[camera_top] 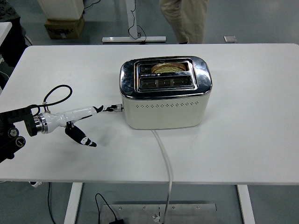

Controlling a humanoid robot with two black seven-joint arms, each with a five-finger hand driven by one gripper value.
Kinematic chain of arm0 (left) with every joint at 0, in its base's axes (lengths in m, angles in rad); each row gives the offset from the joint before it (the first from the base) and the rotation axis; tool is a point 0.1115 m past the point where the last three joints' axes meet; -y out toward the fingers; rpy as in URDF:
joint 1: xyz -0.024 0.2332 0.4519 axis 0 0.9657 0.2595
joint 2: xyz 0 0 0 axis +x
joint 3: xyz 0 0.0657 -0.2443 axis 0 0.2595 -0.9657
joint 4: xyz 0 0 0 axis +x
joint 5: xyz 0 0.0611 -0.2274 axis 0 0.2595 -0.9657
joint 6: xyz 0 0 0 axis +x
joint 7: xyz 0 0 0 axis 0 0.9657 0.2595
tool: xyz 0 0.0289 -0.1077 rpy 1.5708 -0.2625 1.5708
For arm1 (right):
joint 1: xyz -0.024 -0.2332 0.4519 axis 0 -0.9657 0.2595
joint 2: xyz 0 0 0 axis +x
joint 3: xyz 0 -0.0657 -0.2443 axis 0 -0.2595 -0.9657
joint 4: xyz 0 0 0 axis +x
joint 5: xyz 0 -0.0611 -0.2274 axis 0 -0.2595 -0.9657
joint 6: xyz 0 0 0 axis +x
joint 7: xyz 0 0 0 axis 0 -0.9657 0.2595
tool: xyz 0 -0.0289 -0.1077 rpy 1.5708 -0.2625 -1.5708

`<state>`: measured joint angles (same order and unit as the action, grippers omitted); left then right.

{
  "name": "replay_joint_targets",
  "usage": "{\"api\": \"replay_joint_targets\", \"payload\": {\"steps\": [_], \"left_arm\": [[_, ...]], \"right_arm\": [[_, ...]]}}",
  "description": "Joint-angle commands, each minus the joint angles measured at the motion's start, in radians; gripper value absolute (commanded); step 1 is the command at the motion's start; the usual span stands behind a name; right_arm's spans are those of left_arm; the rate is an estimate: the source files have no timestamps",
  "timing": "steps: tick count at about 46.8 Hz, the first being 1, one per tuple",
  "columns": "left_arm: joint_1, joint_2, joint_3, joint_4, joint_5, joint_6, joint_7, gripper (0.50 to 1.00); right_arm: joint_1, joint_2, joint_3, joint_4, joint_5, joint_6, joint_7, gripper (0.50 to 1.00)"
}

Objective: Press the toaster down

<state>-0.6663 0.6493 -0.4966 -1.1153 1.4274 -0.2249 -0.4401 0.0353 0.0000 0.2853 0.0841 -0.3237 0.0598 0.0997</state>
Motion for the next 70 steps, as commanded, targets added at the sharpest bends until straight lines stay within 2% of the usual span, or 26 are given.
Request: {"api": "replay_joint_targets", "payload": {"steps": [1, 16, 24, 42, 64, 70], "left_arm": [[0.002, 0.003, 0.0, 0.0, -0.002, 0.001, 0.0, 1.0], [0.014, 0.01, -0.004, 0.0, -0.007, 0.01, -0.003, 1.0], [0.013, 0.015, -0.004, 0.0, -0.064, 0.013, -0.003, 1.0], [-0.012, 0.092, -0.011, 0.002, -0.275, 0.012, -0.005, 1.0], [-0.056, 0.078, -0.014, 0.15, -0.671, 0.013, -0.003, 1.0], [-0.061, 0.055, -0.016, 0.192, -0.795, 0.016, -0.003, 1.0]], "right_arm": [[0.0, 0.0, 0.0, 0.0, 0.0, 0.0, 0.0, 0.998], [0.0, 0.0, 0.0, -0.001, 0.0, 0.0, 0.0, 0.998], [0.0, 0.0, 0.0, 0.0, 0.0, 0.0, 0.0, 0.998], [0.0, 0.0, 0.0, 0.0, 0.0, 0.0, 0.0, 0.998], [0.0, 0.0, 0.0, -0.001, 0.0, 0.0, 0.0, 0.998], [0.0, 0.0, 0.0, -0.001, 0.0, 0.0, 0.0, 0.998]]}}
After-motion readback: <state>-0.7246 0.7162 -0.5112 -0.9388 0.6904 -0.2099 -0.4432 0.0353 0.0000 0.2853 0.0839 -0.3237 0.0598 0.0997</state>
